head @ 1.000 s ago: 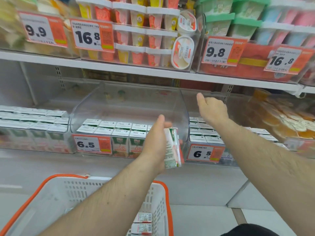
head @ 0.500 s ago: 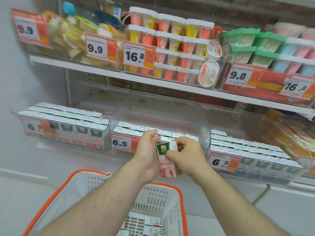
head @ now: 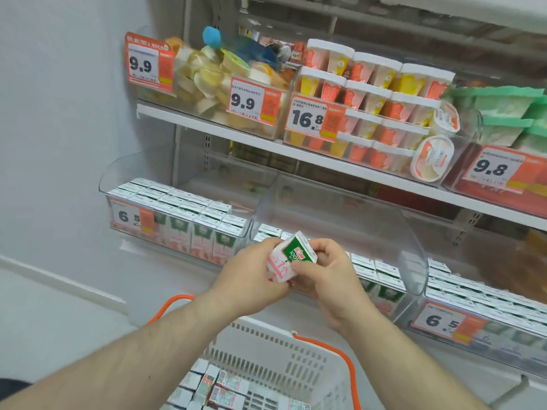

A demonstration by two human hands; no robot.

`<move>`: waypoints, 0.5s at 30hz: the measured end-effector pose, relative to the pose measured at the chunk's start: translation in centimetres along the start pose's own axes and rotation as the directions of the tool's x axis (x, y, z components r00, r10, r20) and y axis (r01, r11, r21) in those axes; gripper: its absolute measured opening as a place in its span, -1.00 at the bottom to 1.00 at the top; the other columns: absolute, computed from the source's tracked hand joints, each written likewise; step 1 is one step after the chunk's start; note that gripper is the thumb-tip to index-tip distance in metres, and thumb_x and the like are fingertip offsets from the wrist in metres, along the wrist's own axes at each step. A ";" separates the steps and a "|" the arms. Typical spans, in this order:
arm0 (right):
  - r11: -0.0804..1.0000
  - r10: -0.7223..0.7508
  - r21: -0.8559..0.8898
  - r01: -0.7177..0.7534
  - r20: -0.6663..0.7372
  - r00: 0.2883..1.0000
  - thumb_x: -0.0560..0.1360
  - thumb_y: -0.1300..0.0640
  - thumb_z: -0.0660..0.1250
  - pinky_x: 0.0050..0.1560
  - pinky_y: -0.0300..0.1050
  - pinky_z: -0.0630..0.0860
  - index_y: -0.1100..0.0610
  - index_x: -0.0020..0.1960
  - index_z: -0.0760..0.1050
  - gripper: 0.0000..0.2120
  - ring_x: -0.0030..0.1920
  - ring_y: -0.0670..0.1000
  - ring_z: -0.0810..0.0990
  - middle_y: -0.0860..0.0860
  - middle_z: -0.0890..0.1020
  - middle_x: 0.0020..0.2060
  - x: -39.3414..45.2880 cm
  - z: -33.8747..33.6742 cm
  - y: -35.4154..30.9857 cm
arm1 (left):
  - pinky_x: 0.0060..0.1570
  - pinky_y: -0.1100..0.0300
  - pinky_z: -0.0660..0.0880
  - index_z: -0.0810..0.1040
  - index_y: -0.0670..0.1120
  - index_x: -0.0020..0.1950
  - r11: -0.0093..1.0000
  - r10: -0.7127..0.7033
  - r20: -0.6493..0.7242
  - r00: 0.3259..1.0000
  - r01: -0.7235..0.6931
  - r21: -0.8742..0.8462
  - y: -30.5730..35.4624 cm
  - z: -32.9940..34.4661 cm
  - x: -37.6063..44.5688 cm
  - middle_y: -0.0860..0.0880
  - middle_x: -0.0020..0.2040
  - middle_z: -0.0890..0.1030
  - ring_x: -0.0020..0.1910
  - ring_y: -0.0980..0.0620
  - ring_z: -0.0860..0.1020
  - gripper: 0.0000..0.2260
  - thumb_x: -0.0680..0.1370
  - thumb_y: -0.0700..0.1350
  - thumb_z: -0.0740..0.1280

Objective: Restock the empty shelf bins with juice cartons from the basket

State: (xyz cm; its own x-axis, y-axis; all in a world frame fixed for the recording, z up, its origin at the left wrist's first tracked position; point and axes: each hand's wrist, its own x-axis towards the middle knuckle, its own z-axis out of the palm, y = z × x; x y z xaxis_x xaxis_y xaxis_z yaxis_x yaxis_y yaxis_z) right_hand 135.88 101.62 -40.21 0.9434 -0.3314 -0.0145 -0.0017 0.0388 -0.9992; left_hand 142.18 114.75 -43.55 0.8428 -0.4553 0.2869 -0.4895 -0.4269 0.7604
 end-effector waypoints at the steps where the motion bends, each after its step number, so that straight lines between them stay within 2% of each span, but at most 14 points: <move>1: 1.000 -0.004 -0.028 0.004 0.001 1.000 0.46 0.43 0.36 -0.14 0.04 0.65 0.19 0.05 0.44 -0.74 -0.16 0.12 0.67 0.18 0.66 -0.03 0.3 0.6 -0.1 | -0.12 0.03 0.55 0.51 0.16 0.10 1.000 0.019 -0.010 1.000 -0.019 -0.004 -0.5 -0.7 0.2 0.11 -0.11 0.58 -0.12 0.16 0.56 -0.63 0.31 -0.03 0.41; 3: 0.988 0.002 -0.156 -0.004 -0.013 1.000 0.47 0.19 0.43 -0.10 0.11 0.62 0.06 0.10 0.47 -0.76 -0.13 0.12 0.67 0.14 0.65 0.01 1.3 1.7 -0.4 | -0.13 0.05 0.55 0.52 0.18 0.12 0.999 0.051 -0.028 0.998 -0.051 -0.011 -1.5 -2.1 0.5 0.12 -0.10 0.56 -0.12 0.17 0.53 -0.59 0.31 -0.10 0.41; 5: 0.952 -0.006 -0.307 0.002 -0.012 1.000 0.43 -0.10 0.40 -0.29 -0.04 0.55 -0.04 0.10 0.49 -0.70 -0.24 0.04 0.64 0.07 0.66 -0.05 2.2 2.9 -1.0 | -0.13 0.09 0.54 0.51 0.19 0.16 0.997 0.080 -0.062 0.995 -0.079 0.004 -2.6 -3.4 1.1 0.15 -0.07 0.54 -0.10 0.20 0.51 -0.55 0.31 -0.13 0.42; 6: 0.937 -0.020 -0.349 0.020 0.001 1.000 0.44 -0.16 0.37 -0.37 -0.12 0.49 -0.04 0.09 0.50 -0.70 -0.29 0.01 0.62 0.06 0.67 -0.08 2.6 3.6 -1.4 | -0.12 0.11 0.53 0.50 0.19 0.17 0.996 0.085 -0.075 0.994 -0.084 0.015 -3.2 -3.9 1.4 0.15 -0.06 0.53 -0.08 0.21 0.49 -0.54 0.32 -0.13 0.43; 8: 0.926 -0.033 -0.375 0.049 0.049 0.998 0.51 -0.13 0.33 -0.44 -0.17 0.48 -0.01 0.05 0.52 -0.78 -0.28 0.04 0.64 0.08 0.68 -0.13 3.3 5.0 -2.1 | -0.09 0.17 0.50 0.48 0.21 0.24 0.996 0.083 -0.097 0.992 -0.080 0.035 -4.0 -4.7 1.9 0.16 -0.01 0.50 -0.05 0.21 0.48 -0.48 0.33 -0.13 0.45; 11: 0.882 -0.053 -0.466 0.073 0.055 0.997 0.48 0.00 0.34 -0.39 -0.03 0.59 0.05 -0.09 0.55 -0.87 -0.27 0.12 0.67 0.09 0.68 -0.20 4.2 7.5 -2.7 | 0.02 0.18 0.48 0.38 0.28 0.36 0.994 0.099 -0.118 0.988 -0.091 0.067 -4.9 -5.3 2.7 0.19 0.12 0.47 0.07 0.17 0.48 -0.36 0.34 -0.12 0.46; 13: 0.784 -0.200 -0.596 0.174 0.024 0.980 0.42 0.04 0.33 -0.30 0.05 0.63 0.03 -0.17 0.55 -0.93 -0.25 0.10 0.65 0.00 0.65 -0.28 5.3 8.8 -3.7 | 0.16 0.19 0.43 0.31 0.22 0.46 0.997 0.075 -0.179 0.981 -0.078 -0.011 -5.4 -5.9 3.3 0.18 0.21 0.42 0.17 0.17 0.44 -0.31 0.40 -0.14 0.45; 15: 0.622 -0.365 -0.721 0.305 0.078 0.928 0.40 0.03 0.30 -0.26 -0.03 0.53 0.01 -0.17 0.53 -0.92 -0.21 0.04 0.58 -0.05 0.60 -0.29 7.2 10.0 -5.9 | 0.26 0.18 0.37 0.27 0.13 0.51 0.999 0.021 -0.281 0.959 -0.030 -0.028 -5.9 -6.9 4.0 0.12 0.29 0.37 0.27 0.13 0.38 -0.32 0.44 -0.15 0.42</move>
State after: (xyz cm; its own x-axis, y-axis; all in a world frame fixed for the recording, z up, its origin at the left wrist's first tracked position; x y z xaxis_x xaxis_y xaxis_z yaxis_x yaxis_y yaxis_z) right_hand 145.97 108.46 -34.02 0.9017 -0.2486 0.3538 0.0474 -0.7564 -0.6524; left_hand 149.99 120.82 -42.94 0.8612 -0.2261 0.4551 -0.5082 -0.3911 0.7673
